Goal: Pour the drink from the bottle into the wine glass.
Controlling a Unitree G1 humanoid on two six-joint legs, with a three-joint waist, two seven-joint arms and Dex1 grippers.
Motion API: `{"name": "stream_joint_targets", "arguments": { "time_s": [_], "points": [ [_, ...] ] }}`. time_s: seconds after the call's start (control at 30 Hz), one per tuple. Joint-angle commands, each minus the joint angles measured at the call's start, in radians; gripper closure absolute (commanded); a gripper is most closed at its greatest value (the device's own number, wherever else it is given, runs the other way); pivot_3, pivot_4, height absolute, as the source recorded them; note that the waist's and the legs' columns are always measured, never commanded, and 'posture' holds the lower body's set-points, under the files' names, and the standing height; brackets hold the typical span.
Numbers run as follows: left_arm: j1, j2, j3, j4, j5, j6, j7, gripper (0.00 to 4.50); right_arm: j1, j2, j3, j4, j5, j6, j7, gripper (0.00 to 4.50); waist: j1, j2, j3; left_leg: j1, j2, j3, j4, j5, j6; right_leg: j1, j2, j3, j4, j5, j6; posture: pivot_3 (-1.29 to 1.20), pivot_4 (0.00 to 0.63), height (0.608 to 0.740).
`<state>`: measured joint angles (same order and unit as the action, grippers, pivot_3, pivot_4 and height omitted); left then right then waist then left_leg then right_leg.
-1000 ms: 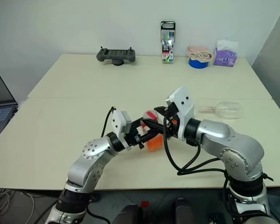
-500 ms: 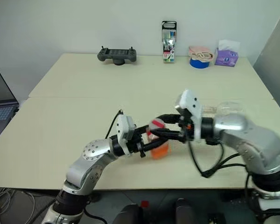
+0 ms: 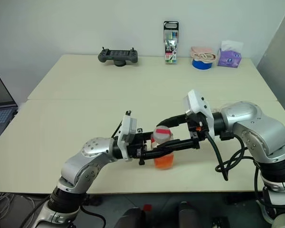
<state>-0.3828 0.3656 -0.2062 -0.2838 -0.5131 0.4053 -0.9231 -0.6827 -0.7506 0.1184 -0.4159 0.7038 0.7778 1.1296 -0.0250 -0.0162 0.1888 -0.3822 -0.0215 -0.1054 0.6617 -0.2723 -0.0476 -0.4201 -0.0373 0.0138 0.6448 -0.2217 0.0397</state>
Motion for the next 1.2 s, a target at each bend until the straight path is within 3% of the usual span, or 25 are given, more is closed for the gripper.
{"name": "stream_joint_targets", "arguments": {
  "time_s": [0.03, 0.3, 0.67, 0.83, 1.1, 1.2],
  "points": [
    [-0.014, -0.014, 0.056, 0.060, 0.051, -0.066, 0.063, 2.38, 0.004, 0.022, -0.044, -0.118, 0.017, 0.037, -0.123, 0.50, 0.000, 0.000, 0.000, 0.000, 0.000, 0.000, 0.000, 0.000, 0.000, 0.000, 0.000, 0.000, 0.000, 0.000, 0.000, 0.00, 0.150, 0.740],
    [-0.004, -0.048, 0.041, 0.102, 0.091, -0.140, 0.076, 2.39, 0.109, 0.162, -0.126, -0.255, -0.044, 0.237, -0.609, 0.50, 0.001, 0.000, 0.000, 0.000, 0.000, 0.000, 0.000, 0.000, 0.000, 0.000, 0.000, 0.000, 0.001, 0.000, 0.000, 0.00, 0.150, 0.740],
    [-0.055, -0.090, 0.060, 0.177, 0.113, -0.224, 0.085, 2.39, 0.176, 0.469, -0.101, -0.473, -0.083, 0.460, -1.067, 0.50, -0.001, 0.000, 0.000, 0.000, 0.000, 0.000, 0.000, 0.000, 0.000, 0.000, 0.000, 0.000, 0.002, 0.000, 0.000, 0.00, 0.150, 0.740],
    [-0.051, -0.093, 0.056, 0.176, 0.113, -0.222, 0.076, 2.39, 0.174, 0.547, -0.089, -0.493, -0.129, 0.498, -1.164, 0.50, -0.003, 0.000, 0.000, 0.000, 0.000, 0.000, 0.000, 0.000, 0.000, 0.000, 0.000, 0.001, 0.002, 0.000, 0.000, 0.00, 0.150, 0.740],
    [-0.043, -0.099, 0.052, 0.168, 0.114, -0.219, 0.080, 2.39, 0.158, 0.584, -0.075, -0.497, -0.157, 0.566, -1.202, 0.50, -0.005, 0.000, 0.000, 0.000, 0.000, 0.000, 0.000, 0.000, 0.000, -0.001, 0.000, 0.000, 0.002, 0.000, 0.000, 0.00, 0.150, 0.740],
    [-0.041, -0.101, 0.054, 0.169, 0.116, -0.219, 0.081, 2.39, 0.151, 0.588, -0.078, -0.495, -0.163, 0.573, -1.206, 1.08, -0.005, 0.000, 0.000, 0.001, 0.000, -0.001, 0.000, 0.000, 0.000, -0.001, 0.001, 0.000, 0.002, 0.000, 0.000, 0.00, 0.150, 0.740]
  ]
}}
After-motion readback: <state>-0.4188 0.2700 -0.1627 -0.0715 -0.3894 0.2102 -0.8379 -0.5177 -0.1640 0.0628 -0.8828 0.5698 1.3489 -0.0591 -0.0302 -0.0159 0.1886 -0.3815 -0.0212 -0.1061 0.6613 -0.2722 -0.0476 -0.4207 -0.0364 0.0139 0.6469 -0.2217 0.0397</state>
